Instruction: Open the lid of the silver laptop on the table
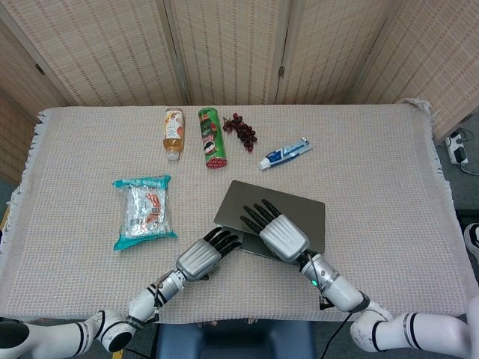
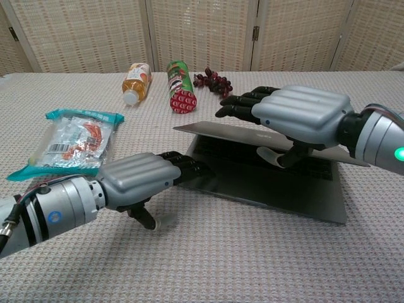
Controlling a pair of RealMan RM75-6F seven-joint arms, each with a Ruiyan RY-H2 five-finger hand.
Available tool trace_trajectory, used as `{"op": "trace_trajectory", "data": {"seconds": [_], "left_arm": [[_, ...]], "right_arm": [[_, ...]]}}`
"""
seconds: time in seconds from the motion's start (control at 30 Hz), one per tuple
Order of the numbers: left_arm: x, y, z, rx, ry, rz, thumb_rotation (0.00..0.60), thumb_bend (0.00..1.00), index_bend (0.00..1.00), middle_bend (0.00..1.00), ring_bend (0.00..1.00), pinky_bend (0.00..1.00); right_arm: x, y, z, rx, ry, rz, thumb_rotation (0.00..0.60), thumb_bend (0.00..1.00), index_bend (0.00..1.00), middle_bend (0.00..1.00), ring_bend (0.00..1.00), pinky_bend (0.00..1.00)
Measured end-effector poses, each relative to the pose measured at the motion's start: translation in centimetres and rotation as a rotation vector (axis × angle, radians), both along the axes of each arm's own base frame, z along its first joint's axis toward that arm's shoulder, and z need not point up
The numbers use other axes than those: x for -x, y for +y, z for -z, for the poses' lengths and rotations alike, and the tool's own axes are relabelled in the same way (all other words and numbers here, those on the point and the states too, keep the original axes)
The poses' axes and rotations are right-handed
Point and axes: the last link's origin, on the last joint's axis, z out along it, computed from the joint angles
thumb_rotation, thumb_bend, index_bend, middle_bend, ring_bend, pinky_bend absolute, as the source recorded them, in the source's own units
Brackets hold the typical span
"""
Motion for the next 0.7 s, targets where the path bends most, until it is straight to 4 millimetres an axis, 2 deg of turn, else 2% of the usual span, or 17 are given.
{"op": "trace_trajectory", "data": {"seconds": [0.33,0.7], "left_arm": [[-1.1,0.1,1.7,0.014,0.087,0.012,0.600,0.51,0.10,0.14,0.02,0.00],[-1.6,-0.2,2.4,0.017,0.118,0.007,0.600,0.51,0.10,0.16,0.02,0.00]], "right_arm": [[0.4,0.1,0.5,-0.015,0.012,0.015,0.600,0.59,0.00,0.00,0.00,0.00],[1.1,0.0,1.0,-0.034,0.027,0.034,0.600,0.59,0.00,0.00,0.00,0.00]]}}
